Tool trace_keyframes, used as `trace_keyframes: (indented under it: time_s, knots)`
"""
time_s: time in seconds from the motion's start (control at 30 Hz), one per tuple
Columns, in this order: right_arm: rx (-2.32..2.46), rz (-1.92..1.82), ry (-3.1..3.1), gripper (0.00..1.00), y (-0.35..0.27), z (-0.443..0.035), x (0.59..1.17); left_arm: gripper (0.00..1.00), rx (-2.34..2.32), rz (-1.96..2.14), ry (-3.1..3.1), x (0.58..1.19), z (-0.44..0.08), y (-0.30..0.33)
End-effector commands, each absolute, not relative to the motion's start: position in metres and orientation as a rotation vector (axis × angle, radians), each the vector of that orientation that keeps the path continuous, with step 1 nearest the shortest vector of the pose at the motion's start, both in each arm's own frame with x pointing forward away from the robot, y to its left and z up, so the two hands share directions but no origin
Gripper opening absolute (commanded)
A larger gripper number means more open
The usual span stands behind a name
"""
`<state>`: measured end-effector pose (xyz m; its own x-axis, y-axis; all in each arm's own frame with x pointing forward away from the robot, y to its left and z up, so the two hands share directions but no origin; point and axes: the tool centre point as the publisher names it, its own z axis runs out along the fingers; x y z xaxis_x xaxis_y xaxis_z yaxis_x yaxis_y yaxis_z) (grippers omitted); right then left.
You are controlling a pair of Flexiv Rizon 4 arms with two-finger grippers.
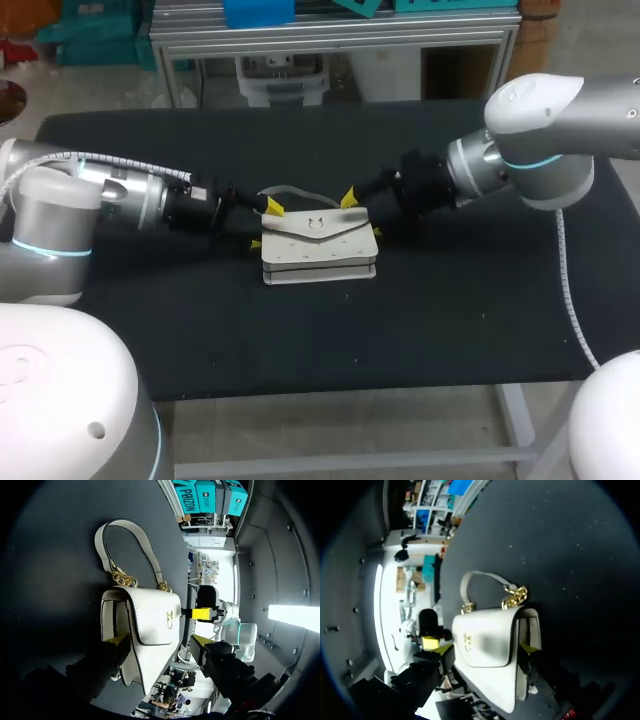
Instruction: Pick up the bag, open it, inspect its contents, close it, and place it on the opposite side
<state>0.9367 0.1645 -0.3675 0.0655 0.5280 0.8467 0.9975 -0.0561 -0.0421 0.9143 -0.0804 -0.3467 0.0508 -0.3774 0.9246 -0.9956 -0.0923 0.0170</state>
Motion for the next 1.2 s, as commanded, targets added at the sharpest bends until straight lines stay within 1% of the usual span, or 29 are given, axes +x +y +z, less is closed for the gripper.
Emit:
trace_keyframes:
  time_s: [0.03,0.27,0.33,0.37,0.43,0.5,0.57,0.6,0.67,0.7,0.73,0.8,0.87,0.9,0.97,1.07,1.2]
  knots:
    - [-1.698,-0.879,-1.547,1.00,0.162,-0.366,0.928,1.00,1.615,1.050,-1.424,0.905,-0.339,-0.078]
    - [-1.693,-0.884,-1.520,1.00,0.166,-0.370,0.927,1.00,1.606,1.046,-1.386,0.909,-0.346,-0.082]
    - [-1.693,-0.890,-1.534,1.00,0.166,-0.366,0.925,0.83,1.602,1.050,-1.390,0.907,-0.343,-0.080]
    - [-1.694,-0.887,-1.546,1.00,0.165,-0.364,0.923,0.81,1.600,1.050,-1.407,0.906,-0.341,-0.080]
    - [-1.698,-0.876,-1.570,1.00,0.164,-0.359,0.921,0.86,1.605,1.054,-1.436,0.902,-0.336,-0.077]
    - [-1.705,-0.863,-1.588,1.00,0.163,-0.357,0.918,0.93,1.612,1.055,-1.455,0.899,-0.333,-0.074]
    - [-1.710,-0.839,-1.606,0.89,0.162,-0.354,0.914,1.00,1.628,1.047,-1.483,0.898,-0.331,-0.069]
    - [-1.714,-0.829,-1.617,0.88,0.162,-0.352,0.912,1.00,1.640,1.046,-1.488,0.897,-0.330,-0.067]
    - [-1.712,-0.804,-1.641,0.84,0.162,-0.350,0.907,1.00,1.650,1.036,-1.502,0.896,-0.329,-0.061]
    - [-1.724,-0.793,-1.650,0.82,0.163,-0.350,0.904,0.98,1.654,1.031,-1.503,0.896,-0.328,-0.058]
    - [-1.728,-0.778,-1.657,0.78,0.164,-0.351,0.902,0.95,1.659,1.017,-1.514,0.896,-0.327,-0.056]
    - [-1.731,-0.750,-1.666,0.69,0.166,-0.354,0.898,0.94,1.675,1.019,-1.516,0.896,-0.326,-0.051]
    - [-1.737,-0.729,-1.673,0.62,0.168,-0.359,0.895,0.95,1.679,1.009,-1.518,0.896,-0.325,-0.047]
    - [-1.739,-0.722,-1.670,0.61,0.168,-0.362,0.894,0.95,1.686,1.006,-1.516,0.896,-0.325,-0.045]
    - [-1.739,-0.709,-1.665,0.52,0.168,-0.367,0.892,0.95,1.687,0.993,-1.514,0.896,-0.325,-0.043]
    - [-1.743,-0.703,-1.639,0.47,0.166,-0.374,0.892,0.95,1.698,0.986,-1.513,0.896,-0.326,-0.040]
    - [-1.760,-0.689,-1.615,0.44,0.165,-0.383,0.891,0.95,1.714,0.979,-1.503,0.896,-0.327,-0.036]
